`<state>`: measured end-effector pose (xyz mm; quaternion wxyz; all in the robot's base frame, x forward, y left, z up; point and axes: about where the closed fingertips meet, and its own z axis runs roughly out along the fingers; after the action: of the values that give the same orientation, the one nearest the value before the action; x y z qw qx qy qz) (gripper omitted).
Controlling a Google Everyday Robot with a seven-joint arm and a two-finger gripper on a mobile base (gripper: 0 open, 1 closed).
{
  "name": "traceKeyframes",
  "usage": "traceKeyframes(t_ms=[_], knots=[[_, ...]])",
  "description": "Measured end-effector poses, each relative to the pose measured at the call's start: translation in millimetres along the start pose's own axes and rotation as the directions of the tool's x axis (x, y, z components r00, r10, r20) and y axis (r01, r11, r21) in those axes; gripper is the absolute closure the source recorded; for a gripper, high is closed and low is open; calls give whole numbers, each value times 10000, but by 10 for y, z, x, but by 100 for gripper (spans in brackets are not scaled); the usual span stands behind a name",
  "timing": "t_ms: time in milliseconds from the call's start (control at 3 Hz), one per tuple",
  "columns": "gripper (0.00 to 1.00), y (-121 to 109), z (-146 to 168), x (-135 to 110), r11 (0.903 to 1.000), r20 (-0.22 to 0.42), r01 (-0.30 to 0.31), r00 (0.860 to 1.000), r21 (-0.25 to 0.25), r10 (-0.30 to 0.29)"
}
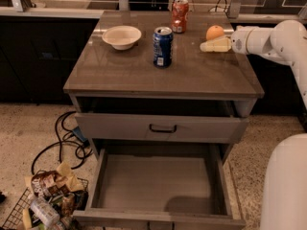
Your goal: Place orange into middle drawer
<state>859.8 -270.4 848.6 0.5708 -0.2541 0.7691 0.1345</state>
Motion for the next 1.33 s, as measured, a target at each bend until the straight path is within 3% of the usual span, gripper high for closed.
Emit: traceKeyframes(t_ms=[333,667,1000,1333], knots=[[1,-106,179,40,9976,623,-687,9957,90,680],[24,-165,263,-54,9962,1176,-864,9895,133,843],[55,-135,299,-50,9963,1152,-861,9897,78,846],[77,-116,324,-45,9962,1143,-865,9898,43,854]])
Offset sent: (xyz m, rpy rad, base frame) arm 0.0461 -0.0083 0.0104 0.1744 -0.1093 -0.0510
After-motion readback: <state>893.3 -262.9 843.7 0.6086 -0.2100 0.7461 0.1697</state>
